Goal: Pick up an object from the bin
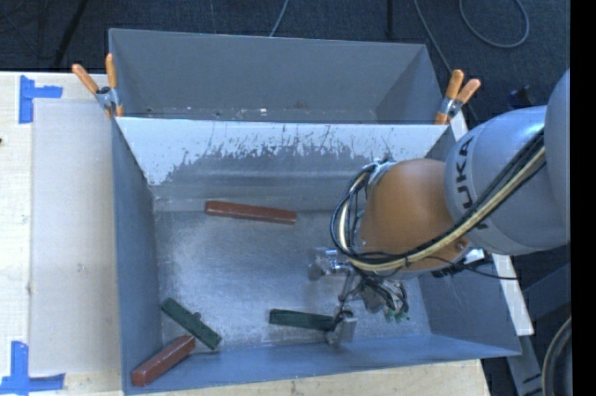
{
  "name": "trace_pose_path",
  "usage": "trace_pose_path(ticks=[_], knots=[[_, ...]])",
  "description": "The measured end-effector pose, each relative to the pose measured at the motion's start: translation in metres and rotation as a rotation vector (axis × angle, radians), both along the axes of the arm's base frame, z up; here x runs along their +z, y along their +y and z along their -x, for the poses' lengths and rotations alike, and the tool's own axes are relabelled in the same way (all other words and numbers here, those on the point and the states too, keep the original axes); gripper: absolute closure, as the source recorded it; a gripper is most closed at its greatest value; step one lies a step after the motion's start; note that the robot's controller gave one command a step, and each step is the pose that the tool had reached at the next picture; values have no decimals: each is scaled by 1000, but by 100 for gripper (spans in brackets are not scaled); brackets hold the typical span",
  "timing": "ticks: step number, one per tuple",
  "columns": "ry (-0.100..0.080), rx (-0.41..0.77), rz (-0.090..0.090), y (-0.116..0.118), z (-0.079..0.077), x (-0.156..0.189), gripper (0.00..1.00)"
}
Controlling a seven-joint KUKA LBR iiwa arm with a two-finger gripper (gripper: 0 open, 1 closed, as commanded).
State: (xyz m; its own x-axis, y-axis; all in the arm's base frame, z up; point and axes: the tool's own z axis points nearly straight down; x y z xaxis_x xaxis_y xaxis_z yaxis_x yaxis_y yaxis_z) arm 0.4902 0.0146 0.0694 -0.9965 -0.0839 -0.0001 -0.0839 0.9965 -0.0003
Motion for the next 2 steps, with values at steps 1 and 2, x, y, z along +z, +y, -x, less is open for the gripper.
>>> trace_pose_path(ticks=[1, 2], knots=[[0, 2, -1, 3, 0, 0, 100], [-10, -18, 0, -39, -44, 106, 100]])
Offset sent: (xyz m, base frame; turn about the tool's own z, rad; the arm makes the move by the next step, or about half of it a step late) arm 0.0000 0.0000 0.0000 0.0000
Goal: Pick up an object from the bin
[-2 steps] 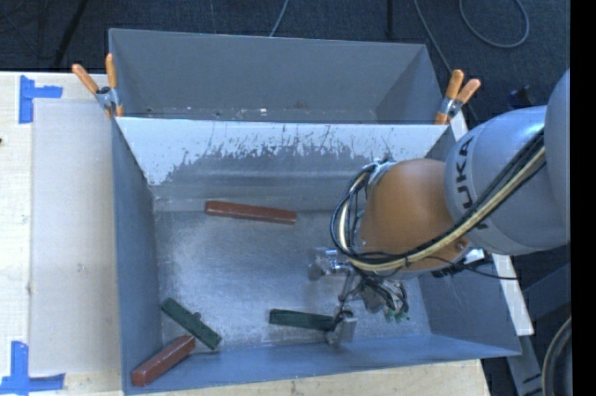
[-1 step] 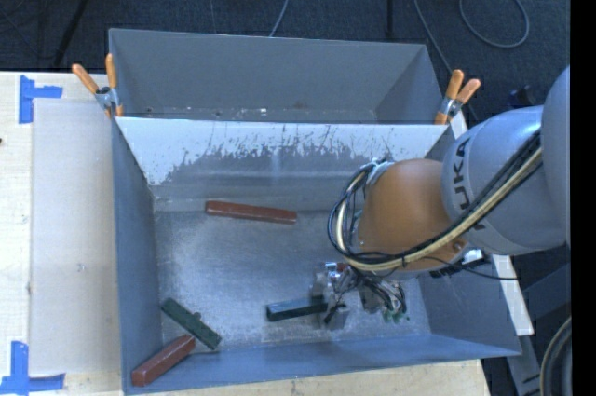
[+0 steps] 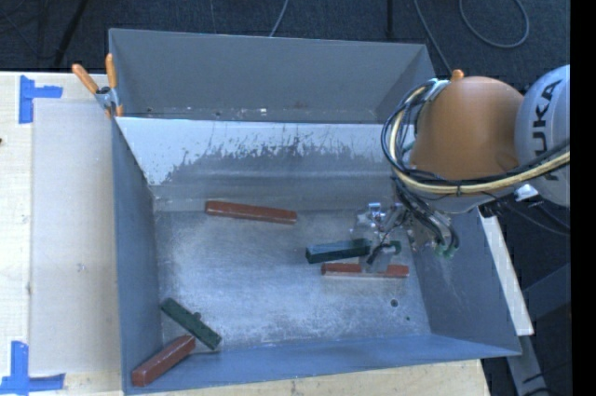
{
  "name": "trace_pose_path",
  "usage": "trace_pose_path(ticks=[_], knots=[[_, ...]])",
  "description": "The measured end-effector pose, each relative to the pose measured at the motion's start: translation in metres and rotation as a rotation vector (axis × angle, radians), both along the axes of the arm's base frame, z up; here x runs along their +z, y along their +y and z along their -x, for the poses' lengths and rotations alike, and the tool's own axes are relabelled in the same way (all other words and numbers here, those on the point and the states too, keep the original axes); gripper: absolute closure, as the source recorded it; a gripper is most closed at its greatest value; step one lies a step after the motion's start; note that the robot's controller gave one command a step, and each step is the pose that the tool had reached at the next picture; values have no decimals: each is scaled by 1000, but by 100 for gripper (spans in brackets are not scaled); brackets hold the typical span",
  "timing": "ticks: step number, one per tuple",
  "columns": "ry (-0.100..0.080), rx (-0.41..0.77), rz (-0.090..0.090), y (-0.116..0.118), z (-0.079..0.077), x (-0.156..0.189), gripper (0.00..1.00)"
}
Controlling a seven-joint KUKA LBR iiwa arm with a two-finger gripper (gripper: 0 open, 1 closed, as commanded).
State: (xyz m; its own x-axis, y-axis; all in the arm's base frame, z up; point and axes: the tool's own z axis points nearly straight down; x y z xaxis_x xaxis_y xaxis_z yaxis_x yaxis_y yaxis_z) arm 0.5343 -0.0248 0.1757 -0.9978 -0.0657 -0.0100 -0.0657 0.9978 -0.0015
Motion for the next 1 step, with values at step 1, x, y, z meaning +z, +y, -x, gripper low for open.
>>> trace_pose_path(ticks=[1], knots=[[0, 32, -2, 40, -21, 92, 100]])
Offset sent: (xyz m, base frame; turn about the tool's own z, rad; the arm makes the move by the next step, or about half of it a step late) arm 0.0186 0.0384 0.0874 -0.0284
